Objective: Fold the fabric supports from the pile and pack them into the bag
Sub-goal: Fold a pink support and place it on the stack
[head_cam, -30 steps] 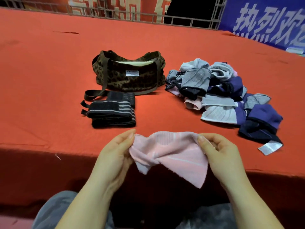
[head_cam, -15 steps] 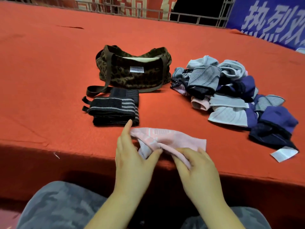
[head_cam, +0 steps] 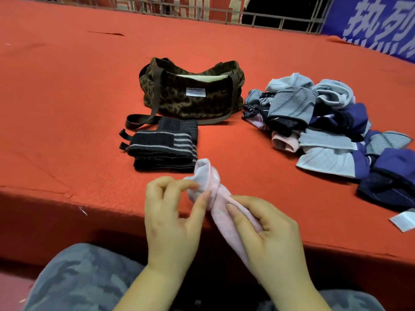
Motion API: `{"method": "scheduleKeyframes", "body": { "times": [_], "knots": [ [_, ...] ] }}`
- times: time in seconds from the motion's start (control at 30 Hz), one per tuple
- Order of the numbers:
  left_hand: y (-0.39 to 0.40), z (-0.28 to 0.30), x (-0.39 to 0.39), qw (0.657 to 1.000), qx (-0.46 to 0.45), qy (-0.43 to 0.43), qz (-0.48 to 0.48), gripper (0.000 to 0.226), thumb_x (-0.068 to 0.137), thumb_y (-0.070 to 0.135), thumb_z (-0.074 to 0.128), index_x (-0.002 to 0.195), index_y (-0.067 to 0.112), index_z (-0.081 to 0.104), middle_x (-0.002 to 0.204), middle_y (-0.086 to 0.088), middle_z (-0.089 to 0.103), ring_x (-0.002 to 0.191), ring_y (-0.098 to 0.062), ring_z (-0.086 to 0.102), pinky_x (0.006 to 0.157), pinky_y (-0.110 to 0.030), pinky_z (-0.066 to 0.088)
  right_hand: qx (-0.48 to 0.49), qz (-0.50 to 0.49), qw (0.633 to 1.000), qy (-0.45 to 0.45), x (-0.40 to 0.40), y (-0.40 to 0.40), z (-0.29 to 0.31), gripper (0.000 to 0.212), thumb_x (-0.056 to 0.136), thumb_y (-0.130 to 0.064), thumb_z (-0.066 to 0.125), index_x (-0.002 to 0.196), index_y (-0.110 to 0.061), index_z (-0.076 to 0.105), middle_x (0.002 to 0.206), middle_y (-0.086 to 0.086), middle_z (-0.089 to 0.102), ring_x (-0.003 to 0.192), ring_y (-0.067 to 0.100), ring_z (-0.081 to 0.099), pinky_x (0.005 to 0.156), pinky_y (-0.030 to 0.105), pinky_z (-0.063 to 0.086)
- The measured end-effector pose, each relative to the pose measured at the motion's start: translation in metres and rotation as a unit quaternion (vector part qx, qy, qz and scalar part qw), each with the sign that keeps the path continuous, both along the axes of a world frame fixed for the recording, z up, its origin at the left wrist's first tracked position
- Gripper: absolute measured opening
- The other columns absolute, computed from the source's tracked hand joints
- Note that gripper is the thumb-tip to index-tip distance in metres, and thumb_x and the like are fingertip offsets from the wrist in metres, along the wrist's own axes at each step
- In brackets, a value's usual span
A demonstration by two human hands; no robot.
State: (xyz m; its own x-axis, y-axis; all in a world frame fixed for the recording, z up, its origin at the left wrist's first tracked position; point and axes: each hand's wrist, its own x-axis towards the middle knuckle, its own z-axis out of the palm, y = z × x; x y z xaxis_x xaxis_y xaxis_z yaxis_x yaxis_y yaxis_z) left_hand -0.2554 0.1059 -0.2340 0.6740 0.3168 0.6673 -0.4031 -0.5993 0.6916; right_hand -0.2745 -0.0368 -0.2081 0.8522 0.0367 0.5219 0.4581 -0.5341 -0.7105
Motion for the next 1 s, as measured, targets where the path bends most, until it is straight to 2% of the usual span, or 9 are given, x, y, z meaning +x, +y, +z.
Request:
{"method": "scheduleKeyframes", "body": {
  "times": [0.07, 0.17, 0.3, 0.57, 0.67, 0.77, 0.83, 0.9, 1.0],
  "knots": [
    [-0.003, 0.002, -0.001, 0.999, 0.031, 0.015, -0.012, 0.023, 0.081, 0.039, 0.058, 0.087, 0.019, 0.069, 0.084, 0.006, 0.052, 0.08, -0.007, 0.047, 0.078, -0.026, 0.038, -0.022, -0.005, 1.0, -0.013, 0.001, -0.001, -0.003, 0.02, 0.085, -0.038, 0.052, 0.103, -0.039, 0.061, 0.086, -0.014, 0.064, 0.082, 0.005, 0.061, 0.074, 0.028, 0.046],
    [-0.007, 0.005, -0.002, 0.998, 0.055, 0.041, 0.016, 0.021, 0.08, 0.045, 0.058, 0.083, 0.027, 0.068, 0.081, 0.01, 0.052, 0.076, -0.014, 0.049, 0.075, -0.033, 0.036, -0.043, -0.017, 0.999, -0.017, 0.002, -0.004, -0.008, 0.018, 0.084, -0.038, 0.051, 0.101, -0.039, 0.06, 0.088, -0.018, 0.059, 0.083, 0.002, 0.056, 0.076, 0.026, 0.042],
    [-0.01, 0.007, -0.002, 0.994, 0.024, 0.097, 0.039, 0.023, 0.075, 0.054, 0.054, 0.083, 0.032, 0.053, 0.082, 0.015, 0.052, 0.077, -0.012, 0.049, 0.076, -0.03, 0.031, -0.05, -0.026, 0.998, -0.011, 0.003, -0.007, -0.011, 0.015, 0.083, -0.038, 0.052, 0.095, -0.036, 0.061, 0.089, -0.02, 0.057, 0.083, 0.001, 0.054, 0.078, 0.029, 0.04],
    [-0.005, 0.005, -0.004, 0.988, 0.029, 0.15, 0.004, 0.017, 0.073, 0.058, 0.055, 0.074, 0.041, 0.054, 0.08, 0.017, 0.054, 0.08, -0.009, 0.048, 0.077, -0.03, 0.03, -0.039, -0.051, 0.998, 0.003, 0.004, -0.007, -0.016, 0.018, 0.081, -0.039, 0.052, 0.081, -0.03, 0.068, 0.083, -0.02, 0.06, 0.081, -0.001, 0.053, 0.079, 0.031, 0.039],
    [-0.002, 0.006, -0.002, 0.985, -0.039, 0.164, -0.026, 0.015, 0.077, 0.047, 0.062, 0.069, 0.036, 0.056, 0.081, 0.016, 0.057, 0.083, -0.011, 0.052, 0.081, -0.035, 0.04, -0.043, -0.07, 0.997, 0.003, 0.006, -0.011, -0.016, 0.023, 0.08, -0.041, 0.051, 0.079, -0.028, 0.069, 0.08, -0.019, 0.061, 0.079, 0.001, 0.054, 0.079, 0.035, 0.044],
    [0.005, 0.013, -0.002, 0.983, -0.103, 0.152, -0.027, 0.016, 0.086, 0.032, 0.066, 0.072, 0.032, 0.057, 0.083, 0.016, 0.058, 0.084, -0.006, 0.053, 0.08, -0.017, 0.039, -0.037, -0.095, 0.995, -0.006, 0.008, -0.022, -0.011, 0.024, 0.081, -0.042, 0.05, 0.077, -0.025, 0.067, 0.077, -0.015, 0.061, 0.076, 0.006, 0.055, 0.076, 0.039, 0.047],
    [0.012, 0.019, 0.002, 0.974, -0.158, 0.16, -0.026, 0.015, 0.089, 0.023, 0.063, 0.075, 0.027, 0.057, 0.079, 0.01, 0.059, 0.073, -0.002, 0.051, 0.071, -0.009, 0.038, -0.021, -0.121, 0.992, 0.001, 0.008, -0.034, -0.005, 0.022, 0.081, -0.043, 0.049, 0.074, -0.028, 0.063, 0.076, -0.014, 0.06, 0.075, 0.007, 0.054, 0.075, 0.032, 0.043],
    [0.023, 0.022, 0.008, 0.953, -0.253, 0.166, -0.034, 0.015, 0.092, 0.019, 0.057, 0.077, 0.022, 0.055, 0.072, 0.007, 0.057, 0.068, -0.005, 0.05, 0.068, -0.013, 0.04, -0.003, -0.152, 0.988, 0.019, 0.009, -0.05, 0.001, 0.013, 0.081, -0.043, 0.052, 0.072, -0.036, 0.057, 0.076, -0.016, 0.06, 0.076, 0.01, 0.054, 0.071, 0.024, 0.037],
    [0.032, 0.024, 0.01, 0.919, -0.347, 0.172, -0.077, 0.017, 0.095, 0.02, 0.055, 0.078, 0.023, 0.052, 0.07, -0.003, 0.061, 0.072, -0.019, 0.057, 0.077, -0.037, 0.046, 0.0, -0.177, 0.984, 0.028, 0.009, -0.065, 0.012, 0.009, 0.081, -0.036, 0.054, 0.072, -0.039, 0.055, 0.078, -0.016, 0.06, 0.078, 0.009, 0.056, 0.071, 0.018, 0.034]
  ]
}}
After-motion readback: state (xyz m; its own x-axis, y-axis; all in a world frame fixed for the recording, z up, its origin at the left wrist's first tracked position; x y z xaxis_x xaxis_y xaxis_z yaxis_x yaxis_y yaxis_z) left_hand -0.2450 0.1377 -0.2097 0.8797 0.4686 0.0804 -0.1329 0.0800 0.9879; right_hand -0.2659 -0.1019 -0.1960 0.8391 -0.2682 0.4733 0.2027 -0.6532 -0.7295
